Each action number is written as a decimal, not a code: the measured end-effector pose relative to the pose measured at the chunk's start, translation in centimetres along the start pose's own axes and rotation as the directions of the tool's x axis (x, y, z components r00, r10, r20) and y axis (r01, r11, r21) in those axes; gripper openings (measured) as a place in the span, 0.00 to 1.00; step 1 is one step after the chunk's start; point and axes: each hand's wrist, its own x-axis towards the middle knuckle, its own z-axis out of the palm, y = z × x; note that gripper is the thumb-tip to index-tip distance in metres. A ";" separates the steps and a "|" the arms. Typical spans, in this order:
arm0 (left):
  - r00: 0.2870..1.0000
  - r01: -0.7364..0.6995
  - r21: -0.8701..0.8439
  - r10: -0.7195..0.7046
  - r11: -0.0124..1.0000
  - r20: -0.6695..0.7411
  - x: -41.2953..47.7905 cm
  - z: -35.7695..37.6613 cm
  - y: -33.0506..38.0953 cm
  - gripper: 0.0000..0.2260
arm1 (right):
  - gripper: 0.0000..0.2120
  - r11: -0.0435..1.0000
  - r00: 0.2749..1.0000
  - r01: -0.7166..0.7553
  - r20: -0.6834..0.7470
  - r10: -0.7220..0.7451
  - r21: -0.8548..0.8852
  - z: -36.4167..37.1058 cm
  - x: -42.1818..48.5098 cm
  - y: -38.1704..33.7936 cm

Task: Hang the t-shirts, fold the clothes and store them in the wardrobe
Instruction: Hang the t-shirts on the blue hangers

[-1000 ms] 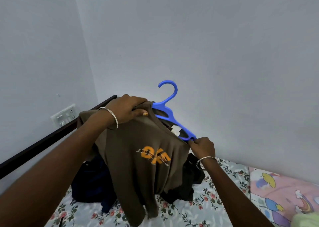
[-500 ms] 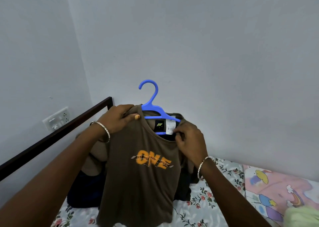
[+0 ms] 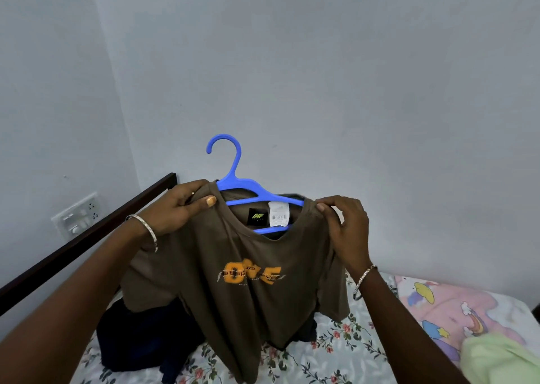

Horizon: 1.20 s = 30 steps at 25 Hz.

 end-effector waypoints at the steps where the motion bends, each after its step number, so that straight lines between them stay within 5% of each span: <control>1: 1.000 -0.004 -0.026 0.005 1.000 0.028 -0.3 -0.3 0.0 0.05 | 0.05 1.000 1.000 0.015 0.018 -0.015 0.010 -0.1 0.1 -0.5; 8: 0.979 -0.049 0.009 0.047 0.999 0.200 -0.7 -0.9 0.3 0.14 | 0.05 1.000 0.881 0.000 0.473 -0.001 0.001 0.5 1.7 -6.4; 15: 0.984 -0.012 -0.129 0.034 0.992 0.174 -2.4 -2.1 -0.3 0.09 | 0.08 0.997 0.982 0.061 0.179 -0.051 -0.051 0.9 -0.4 -8.6; 17: 0.985 -0.004 -0.129 0.027 0.992 0.172 -2.6 -2.6 -0.3 0.07 | 0.10 0.977 0.963 0.193 0.207 -0.171 -0.089 0.9 -1.3 -9.1; 21: 0.988 -0.024 -0.145 0.046 0.989 0.151 -2.8 -3.3 0.1 0.18 | 0.14 0.917 0.915 0.361 0.256 -0.313 -0.169 0.9 -2.1 -8.6; 26: 0.990 -0.045 -0.102 0.059 0.994 0.130 -3.6 -2.9 0.8 0.08 | 0.10 0.975 0.906 0.213 0.386 -0.172 -0.066 0.6 -0.5 -8.8; 30: 0.996 -0.017 0.092 0.010 0.996 0.086 -3.9 -3.3 1.5 0.08 | 0.12 0.985 0.885 0.143 0.459 -0.082 -0.099 -0.2 0.9 -8.1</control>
